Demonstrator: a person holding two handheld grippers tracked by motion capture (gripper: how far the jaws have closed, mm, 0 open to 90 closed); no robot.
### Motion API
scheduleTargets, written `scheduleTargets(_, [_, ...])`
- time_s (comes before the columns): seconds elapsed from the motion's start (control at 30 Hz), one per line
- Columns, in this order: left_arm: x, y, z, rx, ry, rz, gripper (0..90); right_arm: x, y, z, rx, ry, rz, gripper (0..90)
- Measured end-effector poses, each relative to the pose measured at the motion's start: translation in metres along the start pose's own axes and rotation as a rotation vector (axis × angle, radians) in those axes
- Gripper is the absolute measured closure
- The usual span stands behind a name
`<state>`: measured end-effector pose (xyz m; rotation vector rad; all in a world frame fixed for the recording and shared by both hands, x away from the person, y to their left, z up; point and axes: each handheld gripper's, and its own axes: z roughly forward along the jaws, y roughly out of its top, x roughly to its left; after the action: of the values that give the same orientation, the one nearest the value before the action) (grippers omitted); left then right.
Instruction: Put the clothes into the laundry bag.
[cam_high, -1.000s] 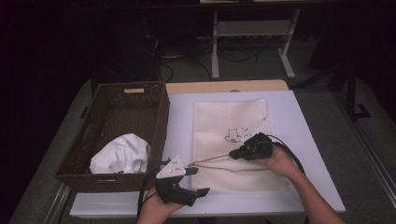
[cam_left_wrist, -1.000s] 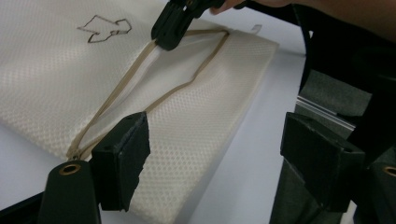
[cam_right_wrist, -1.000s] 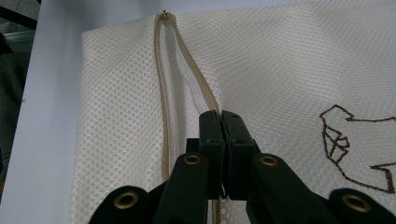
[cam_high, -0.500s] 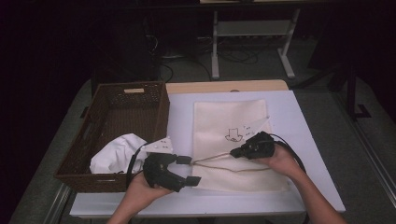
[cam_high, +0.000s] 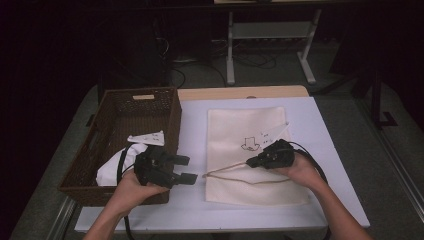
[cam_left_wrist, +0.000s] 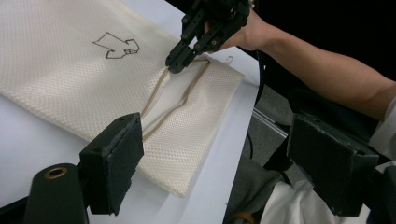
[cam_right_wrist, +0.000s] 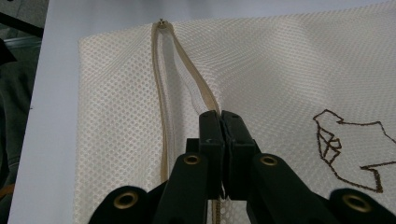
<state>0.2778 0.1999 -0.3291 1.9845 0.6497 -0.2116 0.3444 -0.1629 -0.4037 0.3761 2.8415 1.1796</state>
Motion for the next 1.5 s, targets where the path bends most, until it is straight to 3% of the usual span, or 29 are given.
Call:
scheduleTargets(0.3, [0.013, 0.003, -0.021, 0.013, 0.014, -0.029, 18.1, -0.001, 0.0, 0.001, 0.006, -0.001, 0.004, 87.0])
scheduleTargets(0.4, [0.024, 0.003, -0.037, 0.001, 0.036, -0.064, 18.1, 0.0, 0.0, 0.001, 0.005, -0.002, 0.004, 87.0])
scheduleTargets(0.53, [0.031, 0.003, -0.051, -0.003, 0.067, -0.081, 18.0, 0.0, 0.0, 0.001, 0.009, -0.002, 0.004, 87.0])
scheduleTargets(0.67, [0.041, 0.002, -0.069, -0.002, 0.138, -0.097, 18.0, -0.001, 0.0, 0.002, 0.008, -0.005, 0.003, 87.0])
scheduleTargets(0.83, [0.053, -0.001, -0.085, 0.035, 0.241, -0.116, 18.2, -0.001, 0.0, 0.002, 0.01, -0.008, 0.002, 87.0])
scheduleTargets(0.93, [0.057, -0.004, -0.089, 0.052, 0.276, -0.12, 18.7, -0.002, 0.0, 0.001, 0.008, -0.009, 0.006, 87.0])
scheduleTargets(1.07, [0.068, -0.011, -0.099, 0.095, 0.356, -0.144, 19.1, -0.002, 0.0, 0.001, 0.009, -0.008, 0.006, 87.0])
scheduleTargets(1.13, [0.07, -0.012, -0.1, 0.105, 0.369, -0.144, 19.6, -0.002, 0.0, 0.001, 0.01, -0.008, 0.006, 87.0])
scheduleTargets(1.2, [0.075, -0.018, -0.104, 0.15, 0.429, -0.143, 20.1, -0.002, 0.0, 0.001, 0.01, -0.009, 0.006, 87.0])
scheduleTargets(1.3, [0.078, -0.021, -0.105, 0.175, 0.46, -0.143, 21.0, -0.002, 0.0, 0.001, 0.01, -0.008, 0.004, 87.1])
scheduleTargets(1.33, [0.081, -0.025, -0.106, 0.219, 0.5, -0.14, 20.6, -0.002, 0.0, 0.002, 0.01, -0.007, 0.004, 87.1])
scheduleTargets(1.5, [0.087, -0.029, -0.105, 0.33, 0.597, -0.119, 20.8, -0.004, 0.001, 0.0, 0.006, -0.01, 0.006, 87.1])
